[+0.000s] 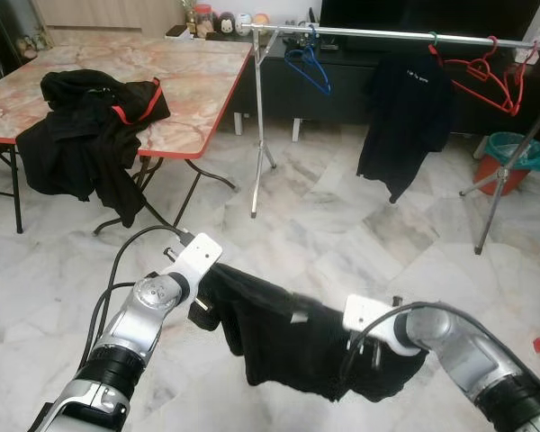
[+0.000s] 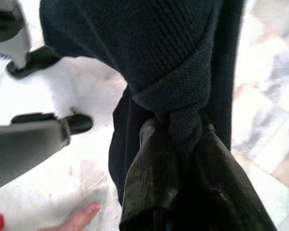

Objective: Hang hanger

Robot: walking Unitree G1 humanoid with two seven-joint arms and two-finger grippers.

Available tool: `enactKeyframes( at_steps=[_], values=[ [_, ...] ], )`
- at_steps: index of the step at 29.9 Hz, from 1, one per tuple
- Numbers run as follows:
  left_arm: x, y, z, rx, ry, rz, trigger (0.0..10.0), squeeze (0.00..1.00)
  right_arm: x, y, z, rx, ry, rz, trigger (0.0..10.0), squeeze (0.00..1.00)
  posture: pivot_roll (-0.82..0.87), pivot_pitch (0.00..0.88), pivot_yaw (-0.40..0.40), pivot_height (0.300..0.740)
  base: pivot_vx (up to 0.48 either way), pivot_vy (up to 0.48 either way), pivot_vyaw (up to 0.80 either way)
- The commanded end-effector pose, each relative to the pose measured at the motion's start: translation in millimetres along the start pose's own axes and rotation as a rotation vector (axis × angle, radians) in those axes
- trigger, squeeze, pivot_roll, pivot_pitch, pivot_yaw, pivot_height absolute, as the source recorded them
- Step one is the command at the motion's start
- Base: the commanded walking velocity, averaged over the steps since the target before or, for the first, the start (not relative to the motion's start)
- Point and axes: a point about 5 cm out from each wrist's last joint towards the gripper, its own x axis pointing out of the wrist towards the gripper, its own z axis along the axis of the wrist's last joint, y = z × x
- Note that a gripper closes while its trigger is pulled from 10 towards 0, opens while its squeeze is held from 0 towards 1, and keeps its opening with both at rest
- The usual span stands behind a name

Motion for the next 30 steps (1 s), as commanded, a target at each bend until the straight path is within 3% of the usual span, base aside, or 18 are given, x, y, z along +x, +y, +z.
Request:
enactKeyframes(
  at_steps=[1, 5, 9, 11, 13, 16, 23, 29, 30],
  values=[
    [-1.7, 13.6, 8.7, 0.017, -0.032, 0.057, 10.0, 0.0, -0.2, 6.8, -18.4, -0.009, 0.099, 0.026, 10.0, 0.0, -0.12, 0.0, 0.003, 0.74, 0.0, 0.0, 0.0],
    [-1.3, 13.3, 11.5, -0.005, -0.044, 0.053, 10.0, 0.0, 2.7, 9.9, -21.6, -0.009, 0.13, 0.024, 10.0, 0.0, -0.12, 0.0, 0.003, 0.74, 0.0, 0.0, 0.0],
    [-1.0, 5.6, 14.3, -0.007, -0.054, -0.017, 10.0, 0.0, 9.8, 2.1, -22.5, 0.0, 0.176, -0.107, 10.0, 0.0, -0.13, 0.0, 0.003, 0.74, 0.0, 0.0, 0.0],
    [-1.3, 3.1, 13.6, -0.013, -0.052, -0.039, 10.0, 0.0, 11.5, -1.5, -18.5, 0.038, 0.152, -0.158, 10.0, 0.0, -0.12, 0.0, 0.001, 0.74, 0.0, 0.0, 0.0],
    [-2.0, -5.1, 11.3, -0.01, -0.039, -0.104, 10.0, 0.0, 14.8, -11.4, -7.2, 0.141, 0.081, -0.28, 10.0, 0.0, -0.12, 0.0, 0.001, 0.74, 0.0, 0.0, 0.0],
    [-2.5, -9.0, 9.8, -0.025, -0.036, -0.134, 10.0, 0.0, 17.3, -12.3, 0.0, 0.178, 0.025, -0.303, 10.0, 0.0, -0.12, 0.0, 0.003, 0.74, 0.0, 0.0, 0.0],
    [-3.3, -19.6, 6.5, -0.042, -0.021, -0.211, 10.0, 0.0, 21.5, -18.3, 36.5, 0.336, -0.243, -0.362, 10.0, 0.0, -0.12, 0.0, 0.004, 0.74, 0.0, 0.0, 0.0],
    [-4.4, -23.8, 11.0, -0.071, -0.048, -0.243, 10.0, 0.0, 26.8, -20.6, 36.7, 0.372, -0.224, -0.411, 10.0, 0.0, -0.11, 0.0, 0.0, 0.74, 0.0, 0.0, 0.0],
    [-4.6, -24.0, 11.1, -0.072, -0.048, -0.245, 10.0, 0.98, 27.8, -20.3, 37.2, 0.382, -0.227, -0.409, 10.0, 0.0, -0.11, 0.0, 0.0, 0.74, 0.0, 0.0, 0.0]
  ],
)
